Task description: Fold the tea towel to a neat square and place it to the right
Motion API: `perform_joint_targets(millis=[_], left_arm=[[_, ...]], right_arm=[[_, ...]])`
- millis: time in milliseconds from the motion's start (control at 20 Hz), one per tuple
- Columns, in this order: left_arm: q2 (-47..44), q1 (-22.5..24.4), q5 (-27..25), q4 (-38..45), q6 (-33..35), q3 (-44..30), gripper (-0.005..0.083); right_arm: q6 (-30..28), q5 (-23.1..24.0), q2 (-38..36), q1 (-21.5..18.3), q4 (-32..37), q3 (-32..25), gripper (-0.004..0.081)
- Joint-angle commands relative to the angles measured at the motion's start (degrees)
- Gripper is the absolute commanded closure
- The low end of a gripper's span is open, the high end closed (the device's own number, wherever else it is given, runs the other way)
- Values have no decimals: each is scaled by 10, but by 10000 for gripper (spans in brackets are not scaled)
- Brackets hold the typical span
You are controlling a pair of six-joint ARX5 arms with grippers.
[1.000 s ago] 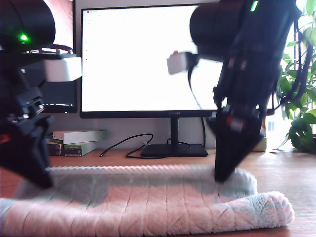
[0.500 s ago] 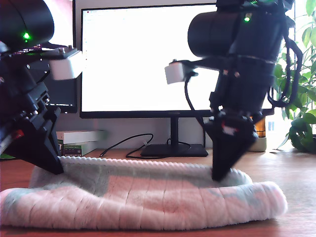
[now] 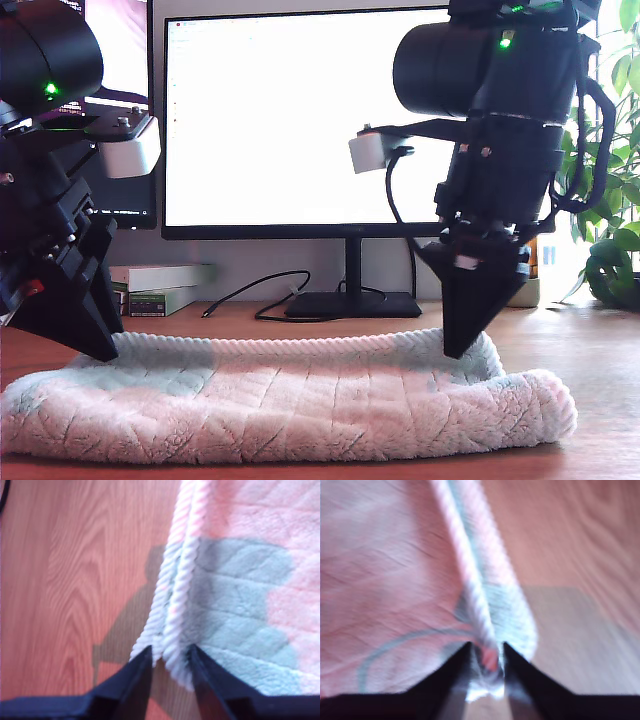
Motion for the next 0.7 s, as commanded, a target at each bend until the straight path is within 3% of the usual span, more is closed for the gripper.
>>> perform_joint_targets(millis=[0, 300, 400, 450, 500, 550, 650], left_arm=[[3, 0, -2, 8, -2, -9, 549], [-1, 17, -70, 40, -3, -6, 523], [-21, 17, -69, 36, -12, -2, 609], [-35, 17, -69, 35, -22, -1, 687], [-50, 16, -67, 26, -37, 0, 768], [-70, 14, -57, 12, -43, 1, 796], [-104, 13, -4, -28, -130, 1, 796]], right_arm=[[17, 10, 8, 0, 18, -2, 464], [28, 10, 8, 0, -19, 63, 463], [33, 8, 8, 0, -52, 88, 483], [41, 2, 8, 0, -68, 99, 534], [51, -9, 8, 0, -79, 107, 627], [59, -15, 8, 0, -86, 111, 752], [74, -60, 8, 0, -102, 112, 780]])
